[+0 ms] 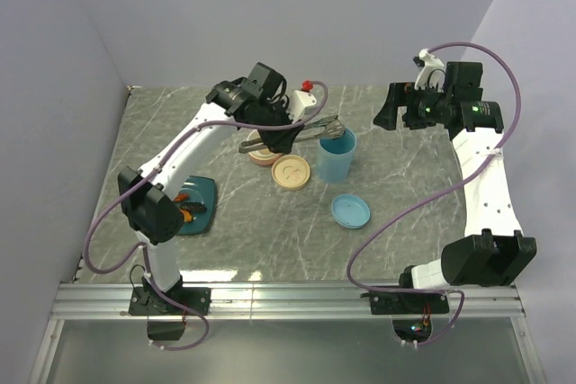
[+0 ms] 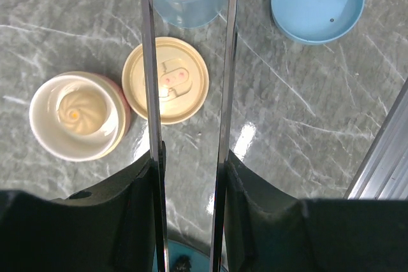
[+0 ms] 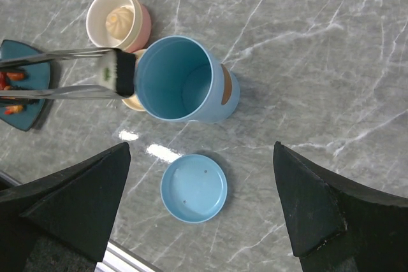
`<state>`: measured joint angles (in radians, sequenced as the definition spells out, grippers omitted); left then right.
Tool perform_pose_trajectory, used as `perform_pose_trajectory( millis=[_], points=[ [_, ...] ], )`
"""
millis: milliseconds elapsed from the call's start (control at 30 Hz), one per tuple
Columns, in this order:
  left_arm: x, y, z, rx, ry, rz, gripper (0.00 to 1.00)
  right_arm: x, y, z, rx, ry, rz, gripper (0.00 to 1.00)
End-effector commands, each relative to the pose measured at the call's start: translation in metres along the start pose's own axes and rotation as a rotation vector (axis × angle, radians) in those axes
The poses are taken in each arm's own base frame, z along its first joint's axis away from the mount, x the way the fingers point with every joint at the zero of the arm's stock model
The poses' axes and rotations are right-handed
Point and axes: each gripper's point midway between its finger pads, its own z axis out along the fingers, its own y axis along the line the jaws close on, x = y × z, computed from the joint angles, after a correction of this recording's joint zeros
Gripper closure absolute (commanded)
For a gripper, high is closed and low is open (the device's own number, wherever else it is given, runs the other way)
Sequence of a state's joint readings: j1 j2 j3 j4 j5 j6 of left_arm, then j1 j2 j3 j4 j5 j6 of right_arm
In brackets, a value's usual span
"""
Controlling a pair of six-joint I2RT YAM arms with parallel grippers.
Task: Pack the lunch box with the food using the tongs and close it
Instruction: Place the food into the lunch box
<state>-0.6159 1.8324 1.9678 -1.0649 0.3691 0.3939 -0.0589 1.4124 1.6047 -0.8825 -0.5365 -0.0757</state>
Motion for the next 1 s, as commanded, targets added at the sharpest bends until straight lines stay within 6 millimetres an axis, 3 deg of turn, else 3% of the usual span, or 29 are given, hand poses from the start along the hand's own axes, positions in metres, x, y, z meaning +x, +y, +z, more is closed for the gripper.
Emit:
perform_pose_trajectory(
  millis=[0, 200, 267, 533, 700, 833, 967],
  points=[
    [-0.027, 0.006, 0.0, -0.022, -0.074, 0.016, 0.75, -0.01, 0.006, -0.007, -0.026, -0.025, -0.012, 0.0],
    [-0.022, 0.011, 0.022, -0.01, -0.039, 0.008, 0.72, -0.007, 0.006, -0.004, -0.035, -0.016, -0.002, 0.0],
    [-0.021, 0.009, 0.026, -0.002, -0.032, 0.01, 0.65, -0.007, 0.006, -0.004, -0.035, -0.015, -0.001, 0.0],
    [-0.027, 0.007, 0.025, 0.002, -0.045, 0.009, 0.46, -0.006, 0.008, -0.002, -0.053, -0.009, 0.003, 0.0],
    [-0.029, 0.005, 0.02, 0.002, -0.055, 0.003, 0.44, -0.006, 0.009, 0.0, -0.064, -0.001, 0.009, 0.0],
    [-0.033, 0.003, -0.008, -0.013, -0.103, -0.018, 0.45, -0.01, 0.01, -0.001, -0.069, -0.003, 0.002, 0.0],
    [-0.009, 0.014, -0.045, -0.062, -0.099, -0.07, 0.46, -0.009, 0.011, 0.0, -0.085, 0.01, 0.001, 0.0]
  ],
)
